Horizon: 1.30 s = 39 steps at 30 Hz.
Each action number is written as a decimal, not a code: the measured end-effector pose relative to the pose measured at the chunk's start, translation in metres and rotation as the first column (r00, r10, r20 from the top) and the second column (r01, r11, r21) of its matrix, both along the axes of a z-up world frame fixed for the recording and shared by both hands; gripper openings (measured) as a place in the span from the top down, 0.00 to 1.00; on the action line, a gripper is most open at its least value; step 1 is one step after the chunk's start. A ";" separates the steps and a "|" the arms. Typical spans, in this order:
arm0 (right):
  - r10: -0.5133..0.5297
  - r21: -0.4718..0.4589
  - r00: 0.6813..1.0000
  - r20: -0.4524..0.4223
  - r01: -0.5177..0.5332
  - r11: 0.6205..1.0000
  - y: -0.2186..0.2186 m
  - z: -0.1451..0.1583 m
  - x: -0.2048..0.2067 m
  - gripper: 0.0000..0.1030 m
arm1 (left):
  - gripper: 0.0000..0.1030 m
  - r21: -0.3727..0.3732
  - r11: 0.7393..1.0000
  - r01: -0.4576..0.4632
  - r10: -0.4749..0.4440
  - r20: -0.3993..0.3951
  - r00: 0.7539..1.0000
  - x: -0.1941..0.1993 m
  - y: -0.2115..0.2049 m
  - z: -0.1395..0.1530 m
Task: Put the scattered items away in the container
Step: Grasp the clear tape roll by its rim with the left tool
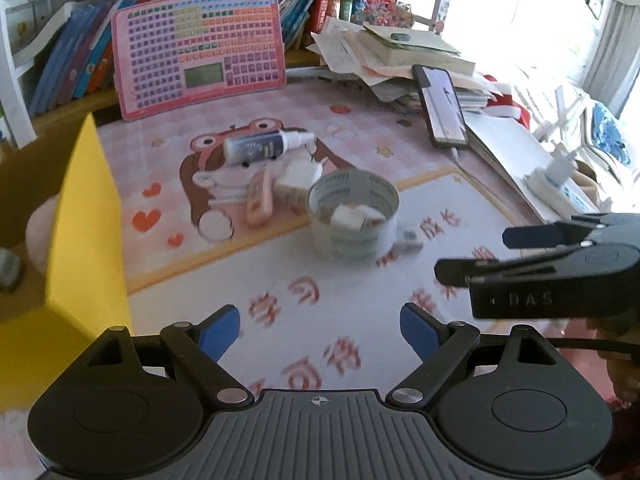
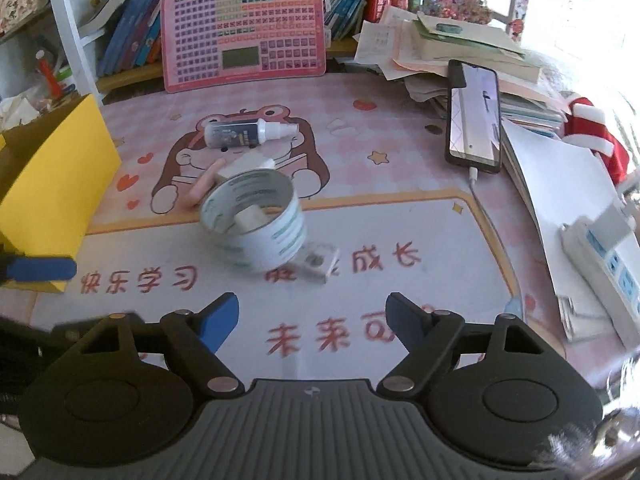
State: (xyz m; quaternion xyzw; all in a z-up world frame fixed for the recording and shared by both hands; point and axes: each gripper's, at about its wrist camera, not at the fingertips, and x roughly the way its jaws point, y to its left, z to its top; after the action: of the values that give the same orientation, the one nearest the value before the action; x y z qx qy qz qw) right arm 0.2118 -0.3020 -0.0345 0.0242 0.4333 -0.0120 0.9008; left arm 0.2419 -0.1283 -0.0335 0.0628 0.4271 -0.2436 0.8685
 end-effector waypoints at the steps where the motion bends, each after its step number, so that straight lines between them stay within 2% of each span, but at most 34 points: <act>1: 0.004 -0.001 1.000 -0.005 -0.004 1.000 -0.005 -0.002 0.005 0.23 | 0.13 0.003 1.000 -0.004 0.004 0.005 1.000 0.006 -0.006 0.000; 7: 0.017 0.035 1.000 -0.020 -0.016 0.999 -0.028 -0.013 0.026 0.28 | 0.13 0.025 1.000 -0.016 0.016 0.031 0.999 0.034 -0.040 0.002; 14: 0.038 0.054 0.998 -0.054 -0.035 0.998 -0.044 -0.028 0.039 0.32 | 0.13 0.019 1.000 -0.017 0.017 -0.020 1.000 0.058 -0.063 -0.006; 19: 0.110 0.058 0.993 -0.046 -0.107 0.993 -0.040 -0.031 0.040 0.32 | 0.13 0.045 0.999 -0.001 0.003 -0.055 0.998 0.073 -0.085 -0.019; 22: 0.150 0.053 0.988 -0.047 -0.148 0.988 -0.037 -0.033 0.041 0.32 | 0.13 0.072 0.997 0.002 0.001 -0.038 0.999 0.078 -0.093 -0.022; 26: 0.182 0.048 0.982 -0.050 -0.179 0.983 -0.035 -0.036 0.045 0.31 | 0.13 0.078 0.997 -0.006 0.008 -0.027 1.000 0.086 -0.099 -0.023; 32: 0.199 0.046 0.979 -0.051 -0.197 0.979 -0.037 -0.040 0.051 0.31 | 0.13 0.076 0.996 -0.036 0.041 -0.065 0.997 0.099 -0.101 -0.034; 39: 0.220 0.048 0.974 -0.053 -0.218 0.975 -0.034 -0.044 0.058 0.31 | 0.16 0.032 0.998 -0.063 0.065 -0.087 0.994 0.107 -0.099 -0.040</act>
State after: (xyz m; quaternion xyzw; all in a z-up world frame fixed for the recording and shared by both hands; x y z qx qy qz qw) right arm 0.2699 -0.3361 -0.0786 -0.0050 0.4594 0.0958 0.8830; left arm 0.3488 -0.2269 -0.0734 0.0509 0.4704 -0.2120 0.8551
